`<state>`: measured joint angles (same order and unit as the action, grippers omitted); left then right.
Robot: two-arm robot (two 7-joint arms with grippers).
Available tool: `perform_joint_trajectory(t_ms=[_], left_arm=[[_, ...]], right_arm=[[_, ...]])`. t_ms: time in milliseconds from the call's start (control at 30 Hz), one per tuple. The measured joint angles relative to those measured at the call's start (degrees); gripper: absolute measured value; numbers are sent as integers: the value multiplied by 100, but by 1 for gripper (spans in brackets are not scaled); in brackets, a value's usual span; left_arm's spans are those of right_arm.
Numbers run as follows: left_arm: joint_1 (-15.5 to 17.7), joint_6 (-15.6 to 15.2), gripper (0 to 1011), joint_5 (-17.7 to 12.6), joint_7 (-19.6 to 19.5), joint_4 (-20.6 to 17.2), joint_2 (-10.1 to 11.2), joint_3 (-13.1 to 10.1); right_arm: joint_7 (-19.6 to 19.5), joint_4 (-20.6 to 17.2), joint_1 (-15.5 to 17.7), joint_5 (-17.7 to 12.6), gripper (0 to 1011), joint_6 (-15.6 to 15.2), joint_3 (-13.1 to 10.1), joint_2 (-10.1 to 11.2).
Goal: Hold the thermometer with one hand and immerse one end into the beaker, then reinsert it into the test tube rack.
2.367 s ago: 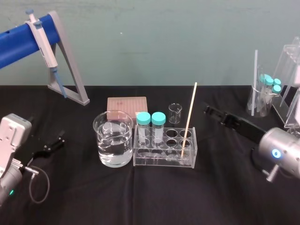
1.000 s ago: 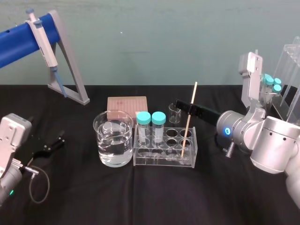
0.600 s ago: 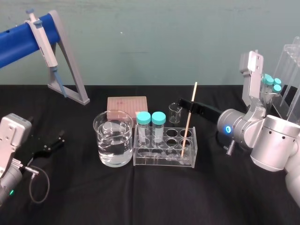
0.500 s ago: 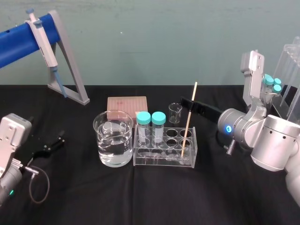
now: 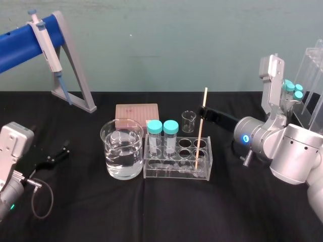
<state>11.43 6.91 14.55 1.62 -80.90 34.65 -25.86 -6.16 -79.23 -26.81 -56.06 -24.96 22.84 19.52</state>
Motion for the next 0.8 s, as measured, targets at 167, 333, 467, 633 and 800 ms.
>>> perform_joint_trajectory(t_ms=[167,333,467,633,800], left_arm=[[0,0,1004,0,0,0,0,0],[0,0,1004,0,0,0,0,0],[0,0,1004,0,0,0,0,0],[0,0,1004,0,0,0,0,0],[0,0,1004,0,0,0,0,0]], right_arm=[[2,-16,11,-9,66,14,-14,8],[4,-55,31,-18,44,31,-30,27],[16,-101,51,-19,44,45,-36,58],[29,-189,80,-5,44,50,-34,123],[50,-375,136,89,44,55,-11,241]])
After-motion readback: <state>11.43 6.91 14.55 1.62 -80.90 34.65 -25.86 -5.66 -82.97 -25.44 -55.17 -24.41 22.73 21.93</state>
